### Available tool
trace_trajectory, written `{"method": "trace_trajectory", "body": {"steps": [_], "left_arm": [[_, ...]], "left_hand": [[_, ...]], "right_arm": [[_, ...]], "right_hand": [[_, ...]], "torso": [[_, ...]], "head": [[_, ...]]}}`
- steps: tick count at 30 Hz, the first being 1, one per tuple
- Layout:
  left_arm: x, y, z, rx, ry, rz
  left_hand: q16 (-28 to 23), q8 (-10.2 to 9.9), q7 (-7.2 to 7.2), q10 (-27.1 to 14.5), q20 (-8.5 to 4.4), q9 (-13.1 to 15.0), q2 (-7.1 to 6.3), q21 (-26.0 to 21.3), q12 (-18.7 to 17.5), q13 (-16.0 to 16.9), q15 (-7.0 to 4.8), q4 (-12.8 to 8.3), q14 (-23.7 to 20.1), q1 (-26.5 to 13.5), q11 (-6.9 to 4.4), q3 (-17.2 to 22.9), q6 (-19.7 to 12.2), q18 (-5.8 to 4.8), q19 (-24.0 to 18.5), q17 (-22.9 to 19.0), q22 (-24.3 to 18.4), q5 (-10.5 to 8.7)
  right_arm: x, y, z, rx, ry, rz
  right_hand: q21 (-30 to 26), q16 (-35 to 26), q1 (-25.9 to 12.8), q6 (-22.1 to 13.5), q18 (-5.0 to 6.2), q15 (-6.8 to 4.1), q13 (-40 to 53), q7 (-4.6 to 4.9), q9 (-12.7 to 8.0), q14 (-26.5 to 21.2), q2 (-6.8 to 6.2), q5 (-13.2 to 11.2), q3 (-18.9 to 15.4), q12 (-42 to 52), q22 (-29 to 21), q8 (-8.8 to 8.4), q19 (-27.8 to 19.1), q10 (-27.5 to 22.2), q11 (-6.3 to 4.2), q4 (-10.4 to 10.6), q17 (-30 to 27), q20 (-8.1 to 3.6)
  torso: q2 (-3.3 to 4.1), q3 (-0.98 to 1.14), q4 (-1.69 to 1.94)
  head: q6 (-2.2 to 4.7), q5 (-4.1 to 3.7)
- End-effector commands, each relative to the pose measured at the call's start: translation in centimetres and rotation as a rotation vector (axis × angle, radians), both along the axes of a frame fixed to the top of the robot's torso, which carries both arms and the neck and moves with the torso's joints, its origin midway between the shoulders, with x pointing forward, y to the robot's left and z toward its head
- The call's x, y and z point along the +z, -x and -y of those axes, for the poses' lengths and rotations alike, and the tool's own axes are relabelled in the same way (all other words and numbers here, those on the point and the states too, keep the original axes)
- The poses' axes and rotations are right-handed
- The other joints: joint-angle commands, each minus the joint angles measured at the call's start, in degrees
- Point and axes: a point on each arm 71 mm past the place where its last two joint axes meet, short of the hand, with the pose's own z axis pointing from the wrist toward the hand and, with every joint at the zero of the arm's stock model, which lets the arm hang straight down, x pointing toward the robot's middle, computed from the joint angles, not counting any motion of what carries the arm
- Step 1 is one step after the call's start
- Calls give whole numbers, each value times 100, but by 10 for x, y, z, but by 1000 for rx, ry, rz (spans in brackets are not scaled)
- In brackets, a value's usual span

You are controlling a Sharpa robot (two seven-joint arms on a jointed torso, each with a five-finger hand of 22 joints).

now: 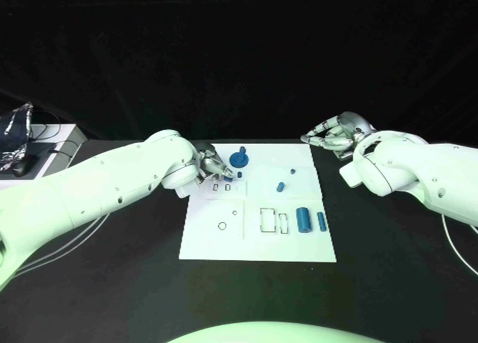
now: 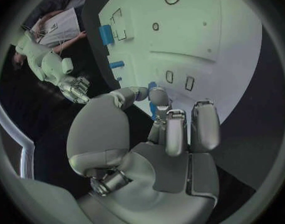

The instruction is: Assemble the parts on the task board

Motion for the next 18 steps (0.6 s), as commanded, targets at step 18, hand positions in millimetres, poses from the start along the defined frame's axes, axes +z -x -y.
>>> {"method": "trace_trajectory", "body": {"steps": [18], "left_arm": [[-11,2,8,-38,-100,-5]], "left_hand": [[-30,-58,-350,51,-18,1904,31,36,-101,-104,-37,-701,453,63,9,680,403,-53,36,952,7,16]], "right_arm": [[1,0,-1,24,21,28]], "right_hand": [[-40,-27,-41,-49,45,-27,1326,18,10,547,-26,25,43,-24,1310,7,451,391,-20,-8,1352,-22]], "torso": [[13,0,-6]], "head": [[-39,6]]}}
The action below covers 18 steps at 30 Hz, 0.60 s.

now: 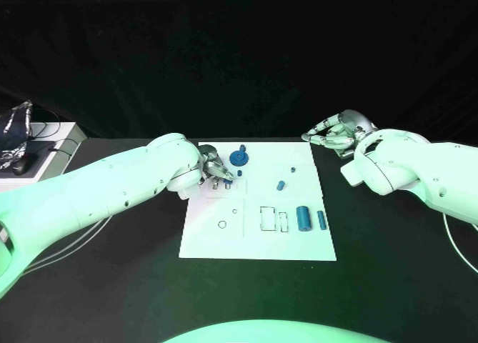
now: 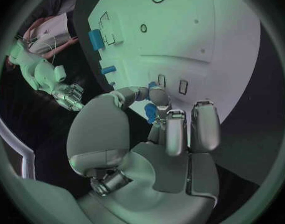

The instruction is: Assemble the parts on the task board

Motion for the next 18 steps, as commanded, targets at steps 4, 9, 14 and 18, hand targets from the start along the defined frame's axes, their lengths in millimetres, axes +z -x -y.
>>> {"method": "trace_trajectory", "body": {"steps": [4,9,14,18], "left_arm": [[-4,2,3,-38,-47,-33],[-6,2,2,-38,-62,-38],[-8,1,0,-37,-72,-46],[-9,1,1,-45,-76,-58]], "left_hand": [[-31,-11,-340,29,1,1904,25,33,-44,-30,-38,-699,453,56,-11,679,394,-53,12,951,-12,27],[-31,-18,-340,24,1,1904,29,30,-61,-50,-38,-697,453,57,-11,678,394,-52,8,951,-18,24],[-26,-32,-338,15,1,1907,41,24,-109,-108,-37,-681,456,53,-8,671,398,-50,1,963,-28,10],[-27,-35,-338,12,1,1907,42,22,-121,-125,-36,-679,455,53,-8,670,398,-49,-2,960,-33,8]], "right_arm": [[1,0,-1,19,9,15],[1,1,-1,19,9,15],[1,1,-2,21,9,14],[1,1,-2,20,9,13]], "right_hand": [[-16,-27,-41,-30,45,-27,1327,-1,5,547,-26,26,27,-24,1306,7,451,391,-20,9,1352,-21],[-25,-27,-44,-40,47,-26,1327,1,15,547,-27,32,32,-25,1301,9,447,391,-19,9,1352,-21],[-25,-27,-46,-40,47,-26,1326,1,16,547,-26,33,33,-26,1301,10,447,389,-19,10,1353,-21],[-25,-27,-46,-40,47,-26,1326,1,16,547,-26,33,33,-26,1301,10,447,389,-19,10,1353,-21]], "torso": [[1,-3,-2],[-1,-4,7],[1,-3,7],[4,-9,3]], "head": [[-20,-6],[-21,-30],[-27,-30],[-38,-32]]}}
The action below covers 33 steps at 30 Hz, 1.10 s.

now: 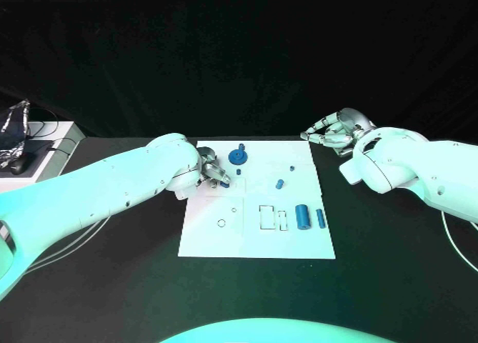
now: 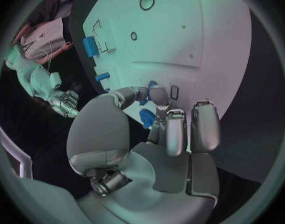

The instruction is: Assemble the parts on the task board

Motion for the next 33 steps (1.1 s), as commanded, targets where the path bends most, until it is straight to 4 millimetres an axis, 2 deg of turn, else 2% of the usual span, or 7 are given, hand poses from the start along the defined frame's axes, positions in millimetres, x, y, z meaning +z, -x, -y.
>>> {"method": "trace_trajectory", "body": {"steps": [1,19,26,33], "left_arm": [[-3,2,2,-27,-22,-27],[-6,3,4,-40,-34,-46],[-7,3,8,-52,-35,-54],[-8,3,10,-51,-34,-52]], "left_hand": [[-28,3,-346,4,1,1690,42,22,-33,-5,-37,-679,456,53,-18,670,367,-49,-2,960,-5,18],[-22,-9,-347,6,1,1697,47,23,-72,-55,-36,-668,459,49,-18,653,377,-51,2,975,3,2],[-3,-68,-380,75,-4,1734,46,11,-202,-240,-46,-605,471,31,-38,401,458,-54,6,1018,11,-50],[-2,-69,-396,120,-9,1752,72,10,-135,-135,-53,-581,471,40,-49,326,514,-56,12,1020,20,-56]], "right_arm": [[1,0,-1,17,7,10],[1,0,-1,17,7,10],[1,0,-1,17,7,10],[1,0,-1,17,7,10]], "right_hand": [[-25,-27,-46,-41,47,-26,1327,1,6,547,-26,33,33,-26,1302,10,447,389,-19,10,1353,-21],[-23,-29,-60,-47,46,-24,1328,2,18,546,-16,39,41,-26,1304,15,448,390,-17,17,1347,-20],[-23,-29,-60,-47,46,-24,1328,2,18,546,-16,39,41,-26,1304,15,448,390,-17,17,1347,-20],[-23,-29,-60,-47,46,-24,1328,2,18,546,-16,39,41,-26,1304,15,448,390,-17,17,1347,-20]], "torso": [[3,-5,-3],[-2,5,-5],[0,7,-9],[8,7,-8]], "head": [[-9,0],[-46,15],[-54,21],[-57,18]]}}
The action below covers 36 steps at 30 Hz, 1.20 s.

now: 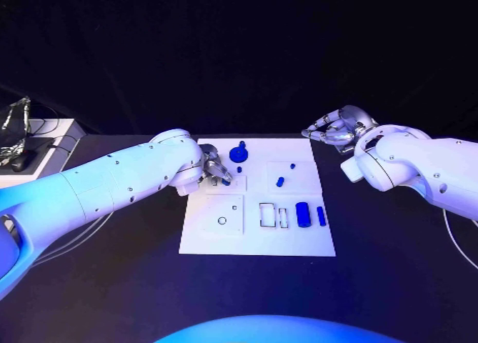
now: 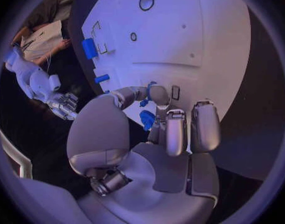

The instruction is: Assemble the parts on the task board

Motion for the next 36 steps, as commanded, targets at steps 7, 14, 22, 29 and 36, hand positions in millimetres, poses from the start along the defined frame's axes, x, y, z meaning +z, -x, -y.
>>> {"method": "trace_trajectory", "body": {"steps": [7,14,22,29,36], "left_arm": [[-8,5,8,-36,-9,-40],[-9,6,9,-42,-10,-46],[-9,7,8,-51,-20,-60],[-10,7,7,-49,-28,-60],[-9,6,6,-47,-40,-48]], "left_hand": [[0,-24,-409,74,-15,1433,99,9,16,-2,-59,-422,472,22,-27,372,467,-57,18,1026,11,-29],[11,-37,-422,95,-20,1447,103,14,28,17,-64,-375,479,-3,-34,292,496,-62,33,1050,33,-39],[16,-45,-440,117,-29,1466,90,10,35,27,-73,-326,481,-30,-47,188,543,-63,36,1060,34,-43],[29,-73,-456,133,-46,1493,180,14,26,24,-90,-364,489,110,-67,243,573,-66,52,1090,54,17],[35,-69,-459,144,-53,1519,214,13,19,17,-96,-393,492,174,-72,309,602,-66,53,1103,53,43]], "right_arm": [[0,0,-2,16,6,10],[1,0,-1,15,7,10],[1,0,-1,15,7,10],[1,0,0,14,7,10],[1,0,0,13,8,11]], "right_hand": [[-23,-29,-60,-47,46,-24,1325,2,5,546,-16,39,25,-26,1306,15,448,390,-17,0,1347,-20],[-23,-29,-60,-47,46,-24,1325,2,5,546,-16,39,25,-26,1306,15,448,390,-17,0,1347,-20],[-23,-29,-60,-47,46,-24,1325,2,5,546,-16,39,25,-26,1306,15,448,390,-17,0,1347,-20],[-23,-29,-60,-47,46,-24,1325,2,5,546,-16,39,25,-26,1306,15,448,390,-17,0,1347,-20],[-23,-29,-60,-47,46,-24,1325,2,5,546,-16,39,25,-26,1306,15,448,390,-17,0,1347,-20]], "torso": [[3,2,5],[-2,-1,3],[-4,1,3],[-2,-3,6],[-2,-7,8]], "head": [[-17,1],[-35,5],[-45,-1],[-48,-1],[-50,3]]}}
